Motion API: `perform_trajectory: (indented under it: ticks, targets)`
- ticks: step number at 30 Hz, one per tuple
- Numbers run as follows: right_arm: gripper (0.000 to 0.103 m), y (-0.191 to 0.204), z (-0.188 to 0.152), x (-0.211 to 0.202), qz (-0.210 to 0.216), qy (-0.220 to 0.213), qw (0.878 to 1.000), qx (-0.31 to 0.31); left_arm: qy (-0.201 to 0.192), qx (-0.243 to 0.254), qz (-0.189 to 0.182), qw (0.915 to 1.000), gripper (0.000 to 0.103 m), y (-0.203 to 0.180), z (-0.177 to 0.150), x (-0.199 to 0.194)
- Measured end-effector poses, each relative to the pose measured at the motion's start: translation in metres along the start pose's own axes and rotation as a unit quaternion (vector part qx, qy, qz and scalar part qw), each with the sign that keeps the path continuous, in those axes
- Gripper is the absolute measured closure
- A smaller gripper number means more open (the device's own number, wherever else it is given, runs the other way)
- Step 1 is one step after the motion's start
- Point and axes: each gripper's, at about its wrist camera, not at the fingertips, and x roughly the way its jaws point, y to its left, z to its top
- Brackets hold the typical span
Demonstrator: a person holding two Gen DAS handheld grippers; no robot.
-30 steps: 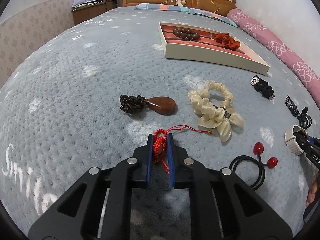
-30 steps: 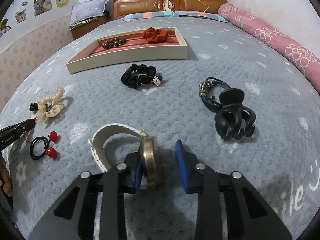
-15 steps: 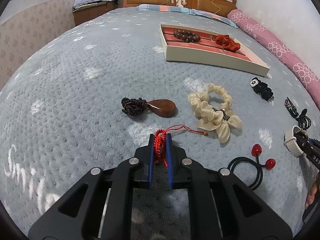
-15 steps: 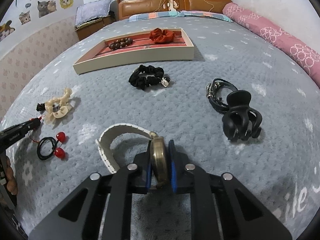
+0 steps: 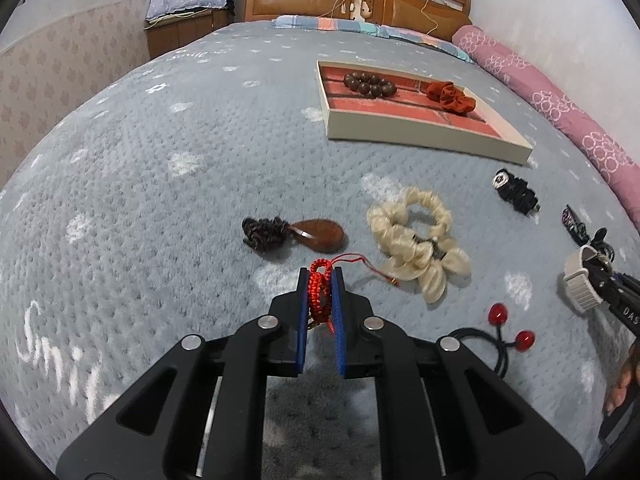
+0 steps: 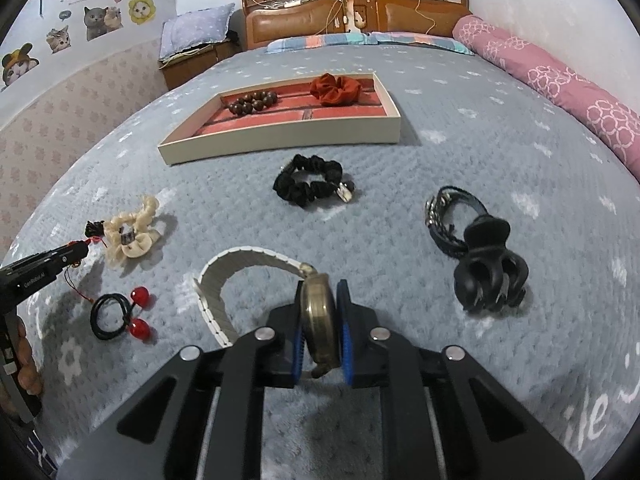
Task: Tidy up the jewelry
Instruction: 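Carry both items into the tray and open both tools to release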
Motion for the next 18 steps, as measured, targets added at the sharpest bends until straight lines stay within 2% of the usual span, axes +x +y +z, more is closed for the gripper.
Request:
perform_trajectory:
  ticks: [9,18]
  targets:
    - [0.088,0.005,0.032,0.002,0.007,-0.016,1.0,-0.005,-0.027,0.01,-0.011,0.9995,0.094,-0.018,0.042,-0.009]
    - [0.088,0.013,0.107,0.01,0.01,-0.051,0.998,-0.019,-0.055,0.019,-0.022,0.998,0.094,-0.052,0.128,0.003]
